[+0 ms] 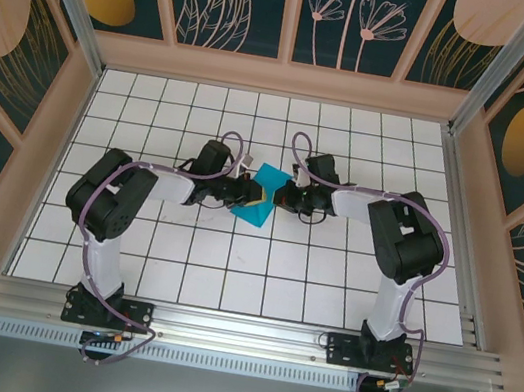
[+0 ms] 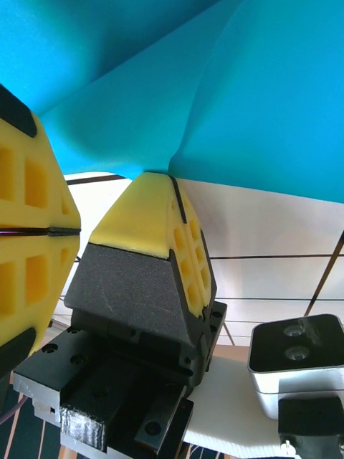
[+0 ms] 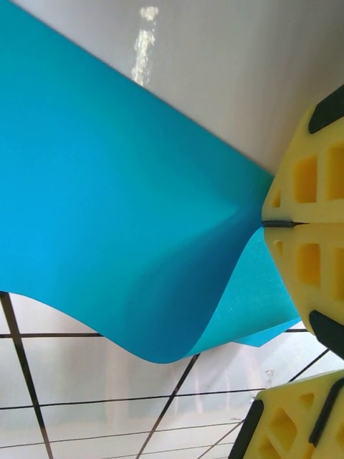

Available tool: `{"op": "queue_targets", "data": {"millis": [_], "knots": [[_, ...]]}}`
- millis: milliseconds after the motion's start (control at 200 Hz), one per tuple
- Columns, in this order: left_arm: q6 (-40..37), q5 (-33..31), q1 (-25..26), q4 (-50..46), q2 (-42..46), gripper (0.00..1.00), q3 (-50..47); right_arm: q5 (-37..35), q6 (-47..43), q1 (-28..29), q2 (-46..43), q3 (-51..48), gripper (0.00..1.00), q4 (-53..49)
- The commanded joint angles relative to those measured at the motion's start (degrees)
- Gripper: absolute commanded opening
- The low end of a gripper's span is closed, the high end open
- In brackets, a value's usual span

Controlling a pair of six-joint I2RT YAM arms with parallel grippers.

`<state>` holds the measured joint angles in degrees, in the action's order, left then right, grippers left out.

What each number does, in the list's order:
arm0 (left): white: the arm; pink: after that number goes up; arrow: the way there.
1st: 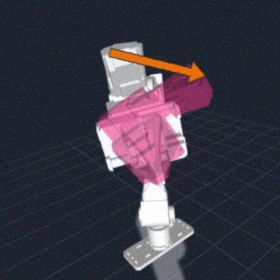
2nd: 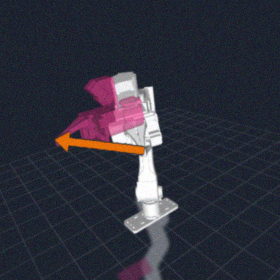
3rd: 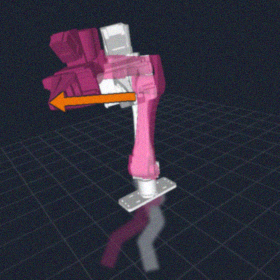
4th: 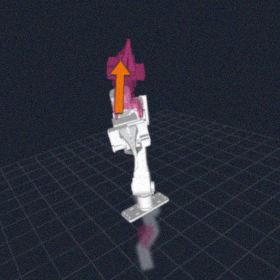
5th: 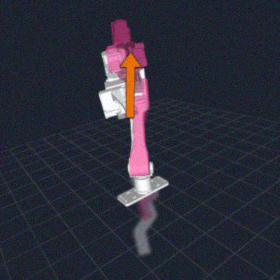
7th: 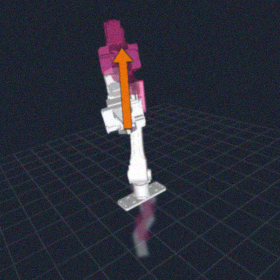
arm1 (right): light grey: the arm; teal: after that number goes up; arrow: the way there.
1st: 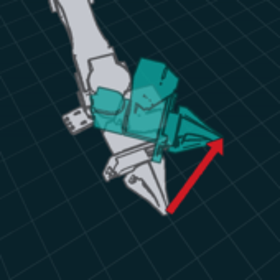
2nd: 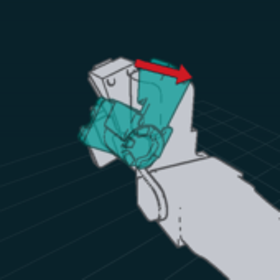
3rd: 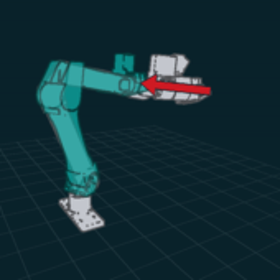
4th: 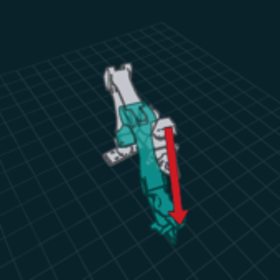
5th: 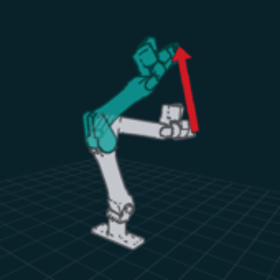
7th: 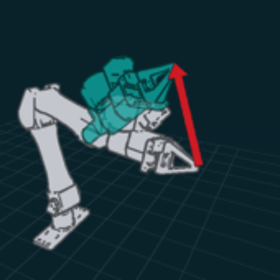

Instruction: Fold a paper plane with a square sheet of paper (pick it up from the middle)

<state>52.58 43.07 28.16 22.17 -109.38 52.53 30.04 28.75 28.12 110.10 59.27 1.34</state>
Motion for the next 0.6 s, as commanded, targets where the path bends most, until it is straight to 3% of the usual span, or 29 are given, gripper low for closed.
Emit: {"op": "queue_targets", "data": {"millis": [0,595], "knots": [[-1.8,0.3,0.6,-1.8,-1.4,0.12,1.6,-1.0,-1.4,-0.3,1.1,1.8,0.05,-1.3],[-4.4,-0.9,1.1,-6.1,-3.6,0.11,4.5,-1.6,-1.4,-0.4,1.7,2.6,0.06,-2.2]]}}
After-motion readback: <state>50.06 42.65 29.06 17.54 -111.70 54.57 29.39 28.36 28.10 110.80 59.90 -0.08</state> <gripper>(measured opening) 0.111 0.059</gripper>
